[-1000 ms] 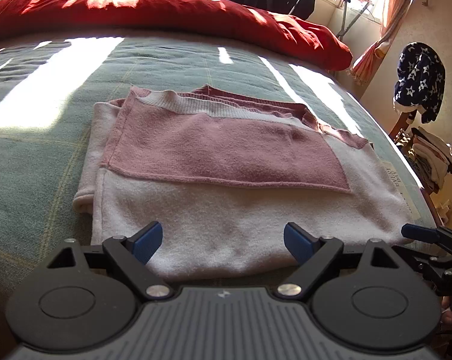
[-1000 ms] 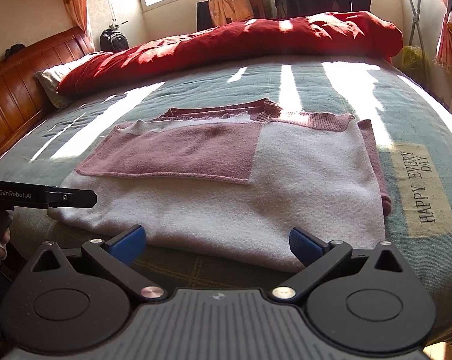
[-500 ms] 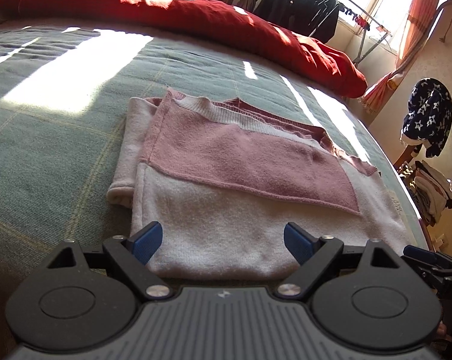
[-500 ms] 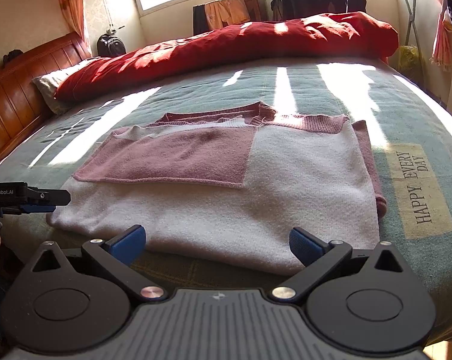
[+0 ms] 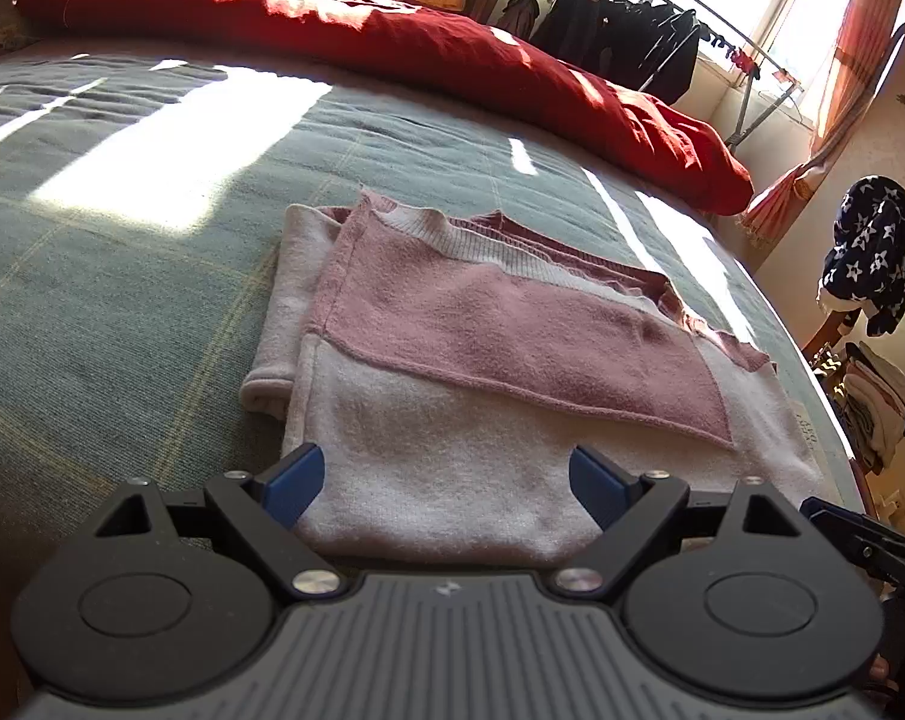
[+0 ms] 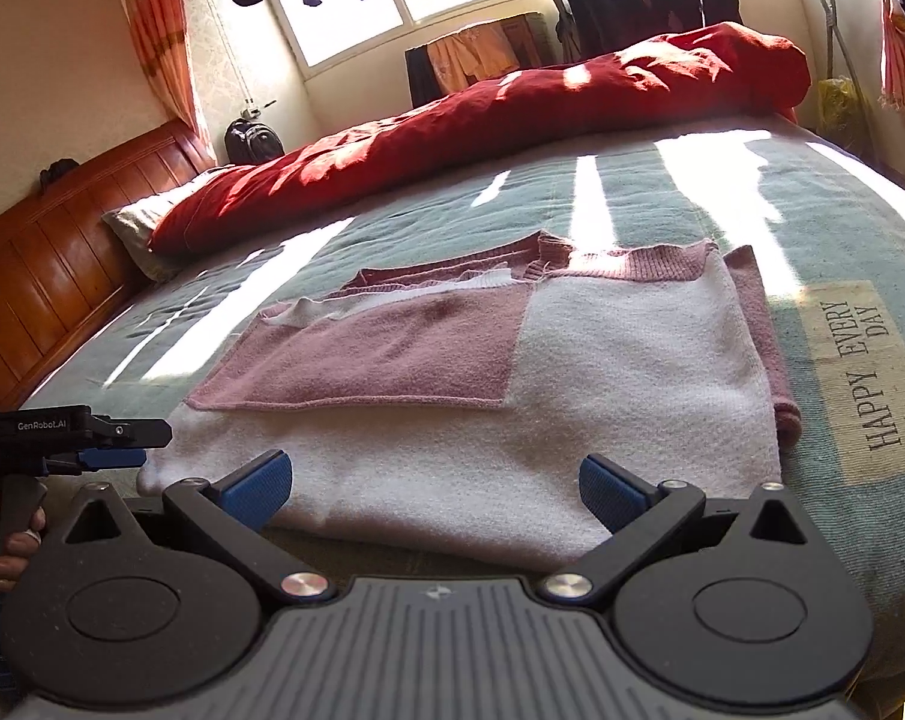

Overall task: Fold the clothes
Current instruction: 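Lower the open left gripper toward the sweater's side edge, then roll the left gripper and close it on the sweater's side edge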

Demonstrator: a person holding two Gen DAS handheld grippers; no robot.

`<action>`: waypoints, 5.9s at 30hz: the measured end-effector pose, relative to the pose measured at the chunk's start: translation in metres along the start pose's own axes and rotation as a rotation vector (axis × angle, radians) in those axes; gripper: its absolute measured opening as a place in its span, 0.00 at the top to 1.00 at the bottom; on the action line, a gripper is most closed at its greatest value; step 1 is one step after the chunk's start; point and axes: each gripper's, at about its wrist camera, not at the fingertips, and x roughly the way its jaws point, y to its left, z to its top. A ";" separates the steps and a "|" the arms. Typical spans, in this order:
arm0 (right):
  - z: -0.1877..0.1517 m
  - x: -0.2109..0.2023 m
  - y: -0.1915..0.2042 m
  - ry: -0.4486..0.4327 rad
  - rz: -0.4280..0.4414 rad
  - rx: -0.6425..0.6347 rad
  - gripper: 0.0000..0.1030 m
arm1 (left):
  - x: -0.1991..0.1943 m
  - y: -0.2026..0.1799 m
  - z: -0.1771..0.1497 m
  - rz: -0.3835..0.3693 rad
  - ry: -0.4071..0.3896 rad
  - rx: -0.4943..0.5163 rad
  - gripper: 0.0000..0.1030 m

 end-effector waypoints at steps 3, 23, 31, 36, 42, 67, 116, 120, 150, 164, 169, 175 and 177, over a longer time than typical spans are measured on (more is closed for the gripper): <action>-0.006 0.008 -0.001 0.026 -0.032 -0.030 0.00 | 0.002 0.000 -0.002 -0.002 0.007 0.003 0.14; 0.040 0.036 -0.037 -0.015 -0.202 -0.059 0.00 | 0.047 0.006 0.045 -0.024 -0.002 0.001 0.11; 0.013 0.063 -0.045 0.050 -0.256 -0.082 0.00 | 0.055 0.025 0.034 -0.087 -0.002 -0.050 0.11; 0.014 0.066 -0.042 0.054 -0.278 -0.084 0.00 | 0.063 0.004 0.054 -0.210 0.014 -0.059 0.11; 0.012 0.065 -0.041 0.047 -0.275 -0.106 0.00 | 0.098 -0.026 0.064 -0.263 0.066 -0.009 0.11; 0.030 0.045 -0.043 -0.013 -0.140 -0.028 0.00 | 0.109 -0.061 0.069 -0.327 0.131 0.002 0.09; 0.026 0.034 -0.016 0.128 -0.070 0.087 0.00 | 0.151 0.119 0.119 -0.424 0.192 -0.261 0.09; 0.024 0.037 -0.017 0.142 -0.071 0.093 0.00 | 0.140 0.118 0.110 -0.440 0.211 -0.240 0.09; 0.026 0.042 -0.017 0.147 -0.053 0.127 0.00 | 0.152 0.102 0.101 -0.555 0.353 -0.160 0.07; 0.022 0.048 -0.013 0.174 -0.035 0.109 0.00 | 0.142 0.105 0.094 -0.582 0.380 -0.109 0.16; 0.021 0.047 -0.012 0.172 -0.033 0.114 0.00 | 0.150 0.097 0.099 -0.551 0.382 -0.069 0.31; 0.019 0.046 -0.019 0.170 -0.036 0.140 0.00 | 0.146 0.113 0.094 -0.479 0.395 -0.114 0.73; 0.019 0.047 -0.019 0.169 -0.036 0.143 0.00 | 0.146 0.107 0.095 -0.455 0.393 -0.092 0.73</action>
